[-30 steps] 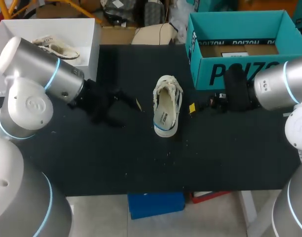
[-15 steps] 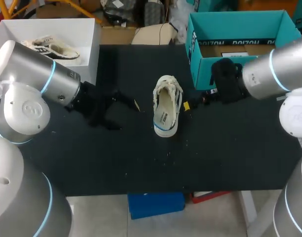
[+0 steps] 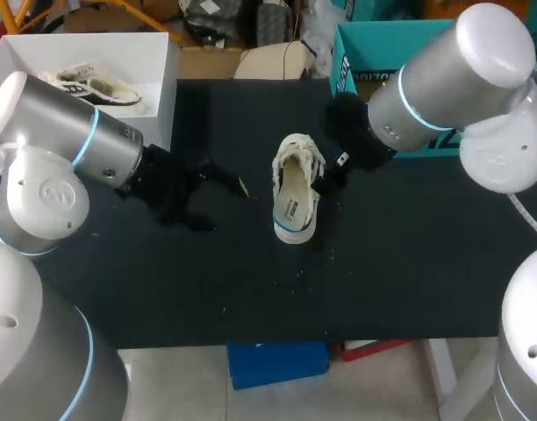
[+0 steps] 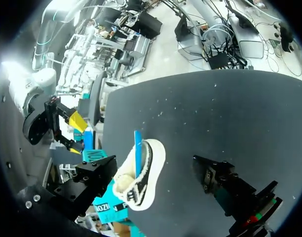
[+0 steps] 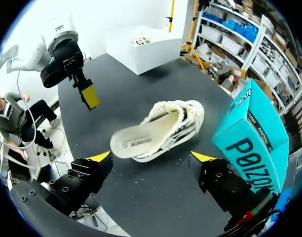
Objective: Take the shoe out of the shoebox, open the shoe tongue, remove and reinsert the insole, then place the shoe into the shoebox
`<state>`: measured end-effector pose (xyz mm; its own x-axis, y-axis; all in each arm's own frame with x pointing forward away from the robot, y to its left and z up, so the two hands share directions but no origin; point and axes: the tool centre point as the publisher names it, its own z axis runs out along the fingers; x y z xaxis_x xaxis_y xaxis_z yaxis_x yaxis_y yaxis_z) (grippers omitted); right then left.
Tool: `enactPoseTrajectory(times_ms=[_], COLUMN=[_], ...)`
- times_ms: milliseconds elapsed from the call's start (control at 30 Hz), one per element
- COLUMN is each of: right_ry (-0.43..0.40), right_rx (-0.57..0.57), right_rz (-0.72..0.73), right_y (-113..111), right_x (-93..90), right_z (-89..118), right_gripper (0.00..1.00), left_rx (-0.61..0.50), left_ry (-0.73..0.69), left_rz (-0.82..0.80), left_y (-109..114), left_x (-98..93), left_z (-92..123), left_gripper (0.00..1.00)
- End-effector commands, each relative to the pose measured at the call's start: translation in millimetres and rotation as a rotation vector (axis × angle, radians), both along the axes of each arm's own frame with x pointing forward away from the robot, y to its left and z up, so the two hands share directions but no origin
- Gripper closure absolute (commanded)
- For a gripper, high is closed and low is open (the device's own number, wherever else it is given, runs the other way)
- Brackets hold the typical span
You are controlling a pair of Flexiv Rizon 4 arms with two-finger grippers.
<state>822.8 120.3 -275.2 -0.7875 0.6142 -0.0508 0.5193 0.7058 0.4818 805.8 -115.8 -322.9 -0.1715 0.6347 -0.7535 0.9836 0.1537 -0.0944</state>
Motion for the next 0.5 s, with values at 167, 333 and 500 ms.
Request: enactPoseTrajectory(times_ms=[167, 333, 500], right_ry=[-0.194, -0.205, -0.223], right_rx=[-0.495, -0.516, -0.554], right_rz=[0.296, 0.313, 0.322], right_y=[20.9, 26.2, 29.9], right_x=[21.0, 30.5, 41.4], right_z=[-10.5, -16.8, -24.6], right_gripper=[0.08, 0.41, 0.52], left_rx=[0.001, 0.001, 0.001], left_ry=[-0.005, -0.005, -0.005], left_rz=[0.004, 0.004, 0.004], left_y=[0.0, 0.0, 0.0], left_x=[-1.4, -1.4, -1.4], left_z=[-0.4, -0.4, -0.4], left_gripper=[0.00, 0.00, 0.00])
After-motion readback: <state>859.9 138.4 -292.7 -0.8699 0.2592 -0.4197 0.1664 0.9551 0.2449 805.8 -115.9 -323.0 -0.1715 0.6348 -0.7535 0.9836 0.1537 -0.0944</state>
